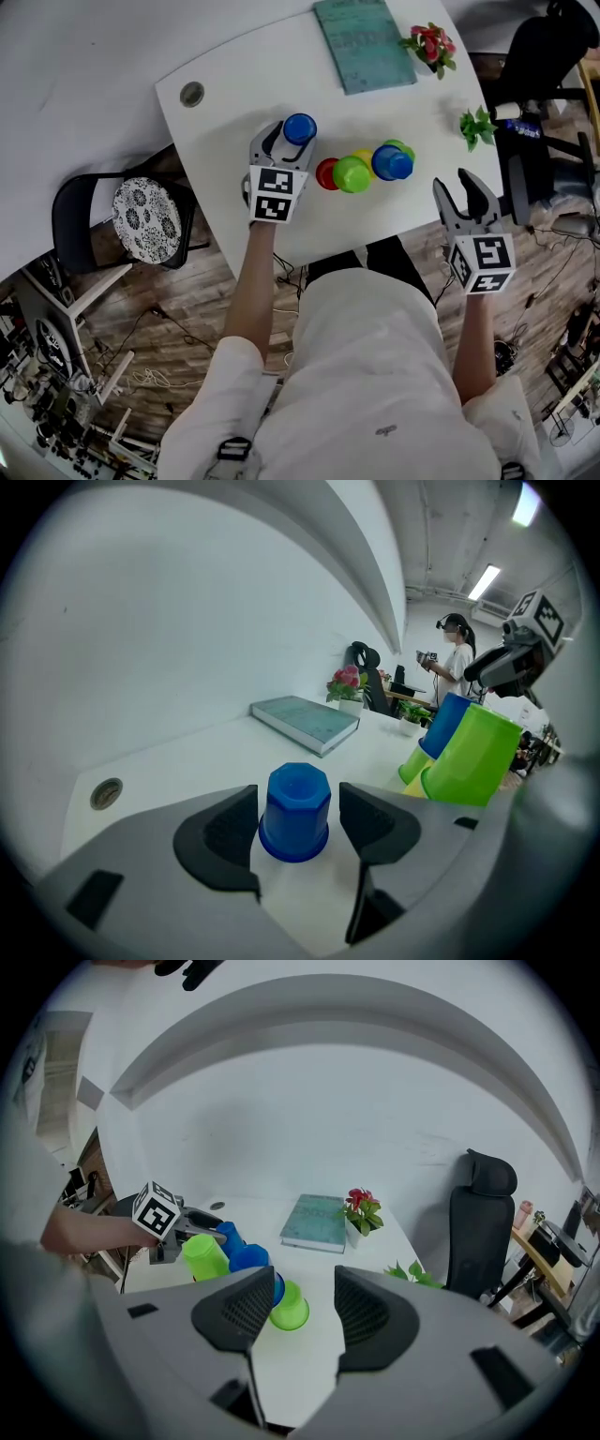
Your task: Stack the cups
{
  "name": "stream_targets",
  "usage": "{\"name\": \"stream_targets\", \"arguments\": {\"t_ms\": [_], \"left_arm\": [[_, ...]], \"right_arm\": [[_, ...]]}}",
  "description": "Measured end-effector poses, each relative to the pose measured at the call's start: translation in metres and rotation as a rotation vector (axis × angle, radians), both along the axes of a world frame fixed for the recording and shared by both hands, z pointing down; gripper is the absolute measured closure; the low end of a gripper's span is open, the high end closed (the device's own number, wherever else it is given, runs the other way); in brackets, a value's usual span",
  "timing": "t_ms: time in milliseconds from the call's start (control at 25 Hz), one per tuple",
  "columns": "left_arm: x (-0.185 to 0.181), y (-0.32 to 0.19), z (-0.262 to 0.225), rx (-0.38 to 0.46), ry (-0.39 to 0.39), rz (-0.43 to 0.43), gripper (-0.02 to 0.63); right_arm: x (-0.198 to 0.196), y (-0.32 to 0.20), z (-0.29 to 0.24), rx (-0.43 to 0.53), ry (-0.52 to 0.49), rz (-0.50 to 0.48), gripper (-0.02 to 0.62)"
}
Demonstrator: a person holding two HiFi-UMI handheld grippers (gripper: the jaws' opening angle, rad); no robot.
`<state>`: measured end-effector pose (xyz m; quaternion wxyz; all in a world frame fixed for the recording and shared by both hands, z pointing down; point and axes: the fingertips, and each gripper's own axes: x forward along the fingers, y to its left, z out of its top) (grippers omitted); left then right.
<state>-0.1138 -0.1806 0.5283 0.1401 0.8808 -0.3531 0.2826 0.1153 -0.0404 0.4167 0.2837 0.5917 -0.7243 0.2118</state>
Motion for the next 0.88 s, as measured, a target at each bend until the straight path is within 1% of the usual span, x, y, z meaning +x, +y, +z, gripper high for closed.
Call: {"name": "stream_targets", "arguments": {"t_ms": [120,280,440,600,880], "left_arm": [[0.0,-0.001,0.003,0.0,-0.008,0.002,0.336],[0.001,-0.002,0.003,0.005,-0.01,0.003,0.377],[0.001,-0.001,0.002,0.003,-0.009,0.007,0.38],[0.003,0.0,-0.008,0.02,-0.002,0.004,0.383],[0.006,0.008,-0.042,0.068,0.003,-0.009,0.385]], "right_arm": [[-0.001,0.002,-0.001,0.0,0.001,-0.001,0.391],[-0.001,0.003,-0.002,0.001,0.001,0.002,0.394],[0.0,0.004,-0.006,0.009,-0.003,0.007,0.397],[0.003,0.003,-0.009,0.026,-0.007,0.002,0.403],[0.004,-0.001,-0.019,0.065,-0.032,-0.038,0.408]]}}
